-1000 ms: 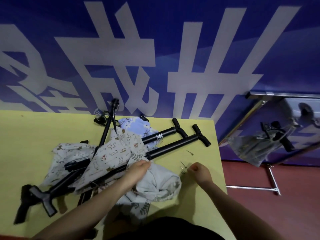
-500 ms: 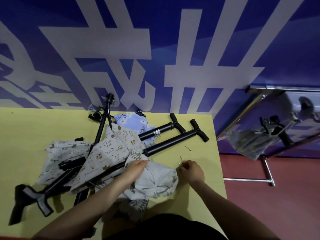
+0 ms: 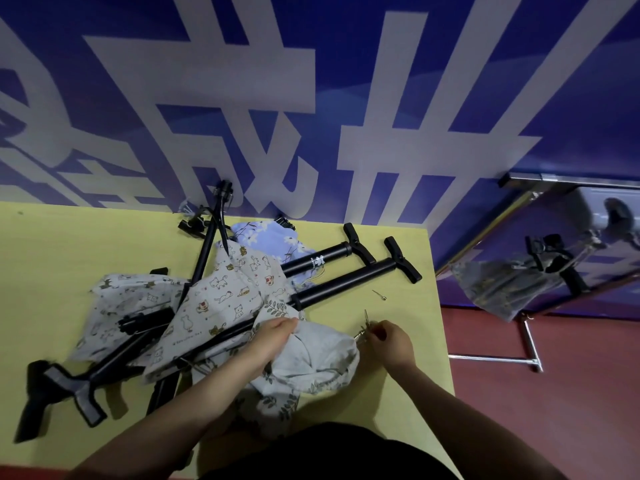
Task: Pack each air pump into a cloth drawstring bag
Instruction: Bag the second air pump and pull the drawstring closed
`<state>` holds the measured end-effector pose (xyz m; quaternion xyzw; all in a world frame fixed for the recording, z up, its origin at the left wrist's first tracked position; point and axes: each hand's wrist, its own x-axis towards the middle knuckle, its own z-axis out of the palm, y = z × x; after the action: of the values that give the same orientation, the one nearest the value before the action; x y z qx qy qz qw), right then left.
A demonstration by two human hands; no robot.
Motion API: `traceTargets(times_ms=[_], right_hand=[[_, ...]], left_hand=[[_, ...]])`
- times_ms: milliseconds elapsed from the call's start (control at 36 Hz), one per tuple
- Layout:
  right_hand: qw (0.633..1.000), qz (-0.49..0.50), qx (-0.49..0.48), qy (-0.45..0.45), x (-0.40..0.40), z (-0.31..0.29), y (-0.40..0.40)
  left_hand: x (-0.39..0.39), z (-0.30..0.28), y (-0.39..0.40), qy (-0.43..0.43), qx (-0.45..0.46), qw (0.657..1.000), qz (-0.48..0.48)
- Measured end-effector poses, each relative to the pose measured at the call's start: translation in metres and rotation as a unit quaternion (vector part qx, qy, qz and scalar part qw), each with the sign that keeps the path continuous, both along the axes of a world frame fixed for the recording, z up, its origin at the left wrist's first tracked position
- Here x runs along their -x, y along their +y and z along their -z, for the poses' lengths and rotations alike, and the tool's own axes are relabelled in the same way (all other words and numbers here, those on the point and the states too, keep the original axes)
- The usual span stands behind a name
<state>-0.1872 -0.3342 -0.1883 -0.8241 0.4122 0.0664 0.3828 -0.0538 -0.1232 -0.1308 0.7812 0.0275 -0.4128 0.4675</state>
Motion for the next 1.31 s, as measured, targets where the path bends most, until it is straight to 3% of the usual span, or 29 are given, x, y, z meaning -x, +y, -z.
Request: traceTargets(times_ms=[278,444,639,750,833,1000,1111,1306], right_hand=[[0.988,-0.087,0.081,0.099,-0.010,-0.010,0.002],[0.986,-0.100,0.079,0.108,-0.011,-0.010,0.000],[0.999,-0.011,0.019,-0.029,0.008,-0.024,0.014],[0.970,-0.084,-0.077,-0.216,0.001,-0.058,0.046],[0.939,-0.163,-0.111,-0.280,-0.003,-0.082,0.076],[0.932,-0.260,-0.036,-0.248,-0.007,-0.093,0.111],[0.927,-0.313,0.027,-0.204,-0.006,-0.097,0.120],[0.895,-0.373,0.058,-0.236,0.000,-0.110,0.134]], left_hand=[[-0.001,0.006,0.002,0.003,0.004,1.000,-0.001],[-0.002,0.005,0.004,0.017,0.007,1.000,-0.015],[-0.006,-0.006,0.010,0.043,0.029,0.998,-0.020],[-0.008,-0.019,0.016,0.043,0.072,0.995,-0.047],[-0.007,-0.032,0.018,0.045,0.127,0.988,-0.074],[-0.002,-0.064,0.039,0.032,0.196,0.974,-0.106],[0.001,-0.076,0.065,0.017,0.226,0.954,-0.196],[0.038,-0.092,0.116,0.026,0.276,0.933,-0.230]])
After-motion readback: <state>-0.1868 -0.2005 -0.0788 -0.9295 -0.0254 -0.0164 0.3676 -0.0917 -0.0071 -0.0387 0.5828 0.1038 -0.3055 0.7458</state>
